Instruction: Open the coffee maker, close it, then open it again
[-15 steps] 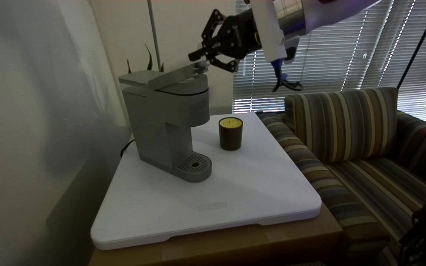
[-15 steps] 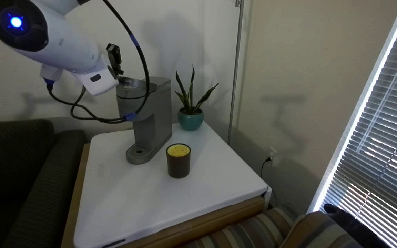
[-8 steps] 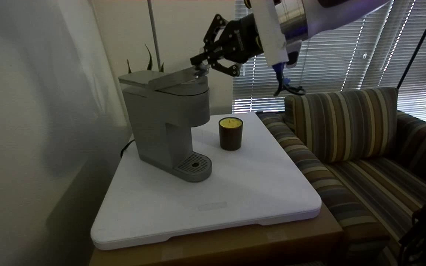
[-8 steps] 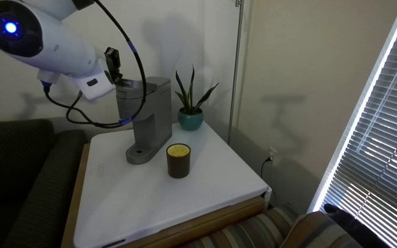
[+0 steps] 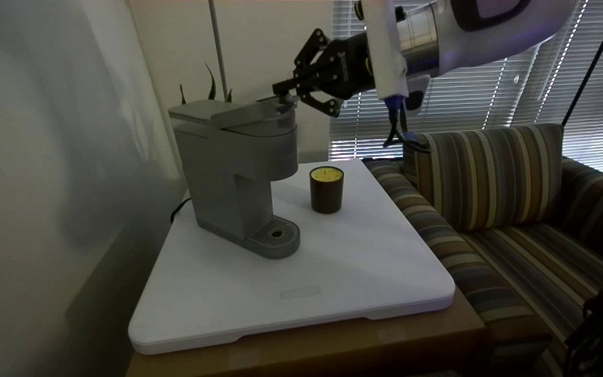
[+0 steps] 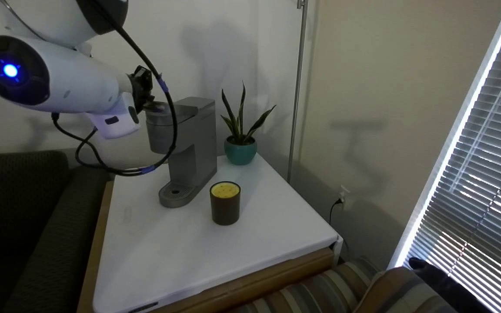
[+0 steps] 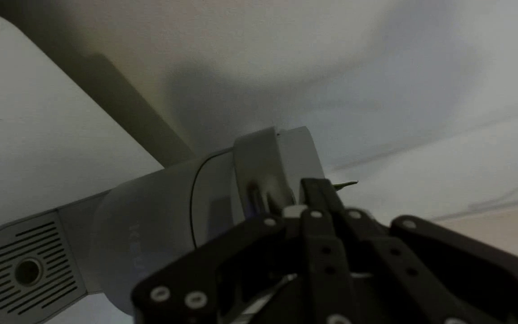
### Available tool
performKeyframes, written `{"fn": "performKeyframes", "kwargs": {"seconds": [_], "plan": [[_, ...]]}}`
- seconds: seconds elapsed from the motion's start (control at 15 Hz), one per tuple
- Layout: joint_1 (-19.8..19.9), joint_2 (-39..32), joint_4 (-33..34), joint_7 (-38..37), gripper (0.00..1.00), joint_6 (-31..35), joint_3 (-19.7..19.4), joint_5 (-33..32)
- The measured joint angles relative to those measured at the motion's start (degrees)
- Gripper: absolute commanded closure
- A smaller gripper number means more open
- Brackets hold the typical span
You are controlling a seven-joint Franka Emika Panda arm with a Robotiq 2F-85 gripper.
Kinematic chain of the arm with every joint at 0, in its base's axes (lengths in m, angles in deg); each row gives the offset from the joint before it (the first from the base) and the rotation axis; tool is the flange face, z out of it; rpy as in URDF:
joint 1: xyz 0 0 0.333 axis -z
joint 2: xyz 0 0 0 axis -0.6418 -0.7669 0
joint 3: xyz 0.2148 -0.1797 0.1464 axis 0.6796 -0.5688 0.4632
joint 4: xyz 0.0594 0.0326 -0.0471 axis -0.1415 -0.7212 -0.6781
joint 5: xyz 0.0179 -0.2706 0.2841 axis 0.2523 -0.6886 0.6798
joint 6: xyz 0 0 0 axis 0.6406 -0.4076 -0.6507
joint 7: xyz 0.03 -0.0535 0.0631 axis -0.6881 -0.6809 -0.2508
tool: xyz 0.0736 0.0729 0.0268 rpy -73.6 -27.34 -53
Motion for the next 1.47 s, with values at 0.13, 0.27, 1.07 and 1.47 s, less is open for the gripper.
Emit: {"fn": "performKeyframes", "kwargs": {"seconds": [0.13, 0.27, 1.07, 1.47], "plan": [[0.86, 0.02, -1.29, 0.01, 1.0, -2.55, 0.32, 2.16], [1.55, 0.08, -2.55, 0.01, 1.0, -4.22, 0.58, 3.57], [2.4, 0.54, -5.08, -1.95, 1.0, -4.03, 0.81, -6.41], [2.38, 1.19, -2.74, -2.06, 1.0, 2.96, 1.6, -14.83]]}}
